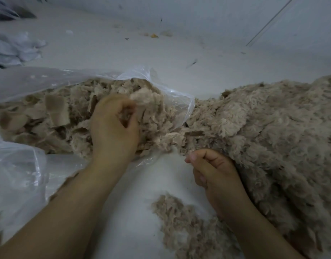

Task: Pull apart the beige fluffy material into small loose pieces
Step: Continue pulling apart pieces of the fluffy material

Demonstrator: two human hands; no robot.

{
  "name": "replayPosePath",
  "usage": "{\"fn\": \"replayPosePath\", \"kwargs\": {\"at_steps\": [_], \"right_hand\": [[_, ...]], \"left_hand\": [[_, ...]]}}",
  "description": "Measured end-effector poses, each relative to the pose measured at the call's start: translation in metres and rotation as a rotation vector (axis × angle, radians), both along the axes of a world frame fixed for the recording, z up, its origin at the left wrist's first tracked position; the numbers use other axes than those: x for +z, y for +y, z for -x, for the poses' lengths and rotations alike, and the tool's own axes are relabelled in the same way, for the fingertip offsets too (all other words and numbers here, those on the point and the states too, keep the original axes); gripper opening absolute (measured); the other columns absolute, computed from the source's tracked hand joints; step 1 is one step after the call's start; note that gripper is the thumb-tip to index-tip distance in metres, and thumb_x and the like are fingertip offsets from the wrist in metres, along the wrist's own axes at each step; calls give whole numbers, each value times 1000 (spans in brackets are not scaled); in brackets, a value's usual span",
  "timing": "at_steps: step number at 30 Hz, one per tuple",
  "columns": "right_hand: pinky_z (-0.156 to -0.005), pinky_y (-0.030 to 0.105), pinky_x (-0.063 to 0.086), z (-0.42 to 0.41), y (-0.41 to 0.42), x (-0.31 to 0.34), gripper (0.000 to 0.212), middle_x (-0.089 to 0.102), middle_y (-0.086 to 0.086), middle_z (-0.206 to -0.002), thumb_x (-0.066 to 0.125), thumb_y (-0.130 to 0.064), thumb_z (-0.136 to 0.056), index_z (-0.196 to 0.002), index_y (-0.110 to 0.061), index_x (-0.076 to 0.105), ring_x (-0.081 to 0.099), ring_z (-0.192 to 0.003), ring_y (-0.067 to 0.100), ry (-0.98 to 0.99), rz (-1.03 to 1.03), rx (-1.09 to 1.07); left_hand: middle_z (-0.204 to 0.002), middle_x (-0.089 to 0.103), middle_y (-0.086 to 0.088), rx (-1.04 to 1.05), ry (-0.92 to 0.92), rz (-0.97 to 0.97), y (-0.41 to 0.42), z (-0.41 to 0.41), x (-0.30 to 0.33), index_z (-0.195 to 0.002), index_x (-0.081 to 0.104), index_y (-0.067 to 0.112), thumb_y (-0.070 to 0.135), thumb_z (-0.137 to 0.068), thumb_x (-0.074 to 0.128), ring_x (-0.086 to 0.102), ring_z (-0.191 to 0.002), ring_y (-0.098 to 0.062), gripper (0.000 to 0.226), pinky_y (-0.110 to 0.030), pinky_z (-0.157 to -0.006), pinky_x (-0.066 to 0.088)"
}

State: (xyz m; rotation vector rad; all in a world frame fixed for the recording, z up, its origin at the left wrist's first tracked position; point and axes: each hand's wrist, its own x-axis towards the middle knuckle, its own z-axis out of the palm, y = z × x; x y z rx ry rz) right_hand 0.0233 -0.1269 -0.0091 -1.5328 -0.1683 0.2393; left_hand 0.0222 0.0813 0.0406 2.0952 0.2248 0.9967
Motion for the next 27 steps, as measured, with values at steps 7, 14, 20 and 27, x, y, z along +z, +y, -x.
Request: {"fn": "replayPosePath", "kwargs": {"at_steps": [7,14,20,27], "right_hand": [[-45,20,33,0,2,-1,19,41,-7,-49,65,-38,-79,-75,-21,71,34,-46,7,11,4,-2],[-44,18,33,-1,4,0,14,44,-7,-54,64,-31,-81,-88,-24,73,35,-46,6,-7,-65,18],[-46,17,35,-3,4,0,37,47,-6,-59,64,-26,-87,-122,-38,66,39,-49,3,-39,-135,85],[-49,11,37,0,4,3,24,54,-10,-63,59,-30,-95,-117,-31,70,43,-49,-3,-95,-36,139]], "left_hand": [[-109,61,-18,-182,118,-523,-22,-2,-10,-92,71,-1,2,-76,73,48,-97,-36,16,-32,-81,37],[-104,57,-12,-230,362,-676,-47,-4,-17,-83,67,8,18,-86,54,43,-98,-33,16,-41,-75,36],[-79,62,-11,-437,294,-543,-51,9,-16,-90,65,5,15,-86,41,53,-75,-30,26,-45,-65,46],[-82,65,3,-602,157,-99,-52,10,-20,-92,67,11,1,-89,57,60,-76,-8,15,-30,-66,48]]}}
